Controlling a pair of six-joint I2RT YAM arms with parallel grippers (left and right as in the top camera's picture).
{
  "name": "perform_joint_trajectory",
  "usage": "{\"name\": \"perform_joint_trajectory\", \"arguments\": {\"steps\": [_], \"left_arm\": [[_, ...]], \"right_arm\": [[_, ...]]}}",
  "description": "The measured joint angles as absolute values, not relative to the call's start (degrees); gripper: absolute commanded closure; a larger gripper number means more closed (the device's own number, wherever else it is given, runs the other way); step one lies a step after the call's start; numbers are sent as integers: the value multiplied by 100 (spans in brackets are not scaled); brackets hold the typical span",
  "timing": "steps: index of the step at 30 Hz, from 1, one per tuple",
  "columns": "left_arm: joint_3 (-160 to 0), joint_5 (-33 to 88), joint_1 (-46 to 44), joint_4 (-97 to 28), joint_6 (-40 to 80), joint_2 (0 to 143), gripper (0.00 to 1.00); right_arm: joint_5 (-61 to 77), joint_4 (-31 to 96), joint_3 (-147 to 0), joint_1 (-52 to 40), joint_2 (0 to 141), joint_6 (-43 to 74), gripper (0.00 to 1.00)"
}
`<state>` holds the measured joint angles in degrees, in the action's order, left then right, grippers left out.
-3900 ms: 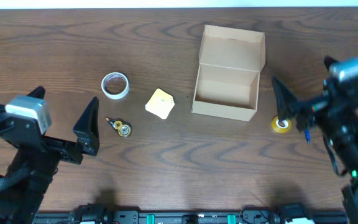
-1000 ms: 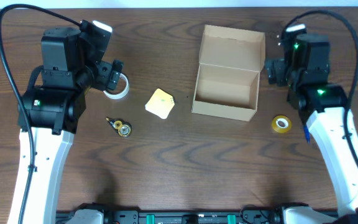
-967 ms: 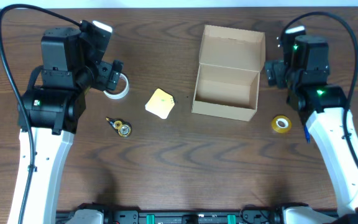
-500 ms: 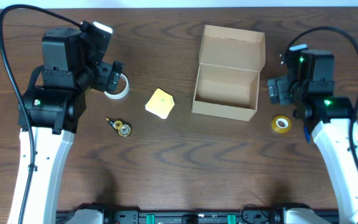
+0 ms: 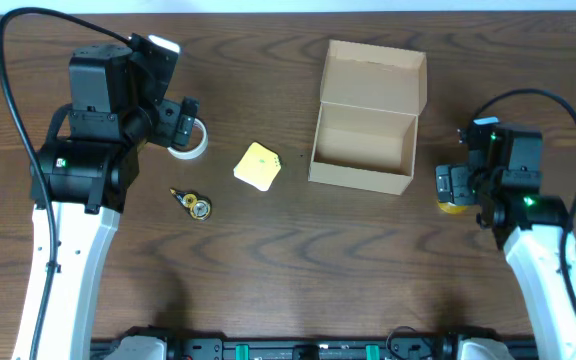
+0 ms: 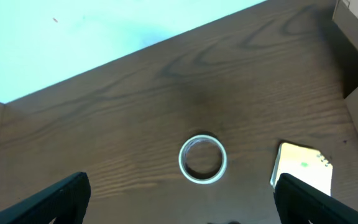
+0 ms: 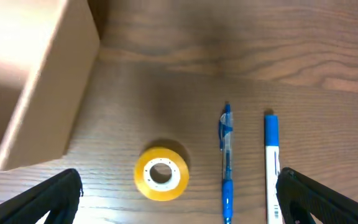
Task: Pack container
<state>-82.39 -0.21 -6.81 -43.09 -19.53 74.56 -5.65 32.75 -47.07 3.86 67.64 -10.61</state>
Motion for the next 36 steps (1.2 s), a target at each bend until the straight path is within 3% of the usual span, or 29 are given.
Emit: {"name": "perform_joint_trajectory", "arguments": {"steps": [7,13,19,36], "left_arm": [[-8239,93,-681,-4309,-1774,7579,5],[-8239,113,-681,-4309,-1649,7673,5],[-8239,113,-681,-4311,-1643,7675,5],[-8239,113,-681,-4257,-1608,7675,5]], "right_arm": [[-471,3393,-4670,386,5800,-351,1],[-633,3946,-4665,386,5760,84,1],[-746,4093,-4661,386,5841,-163,1],[-598,1761,-4499,386,6180,-1282,1]]}}
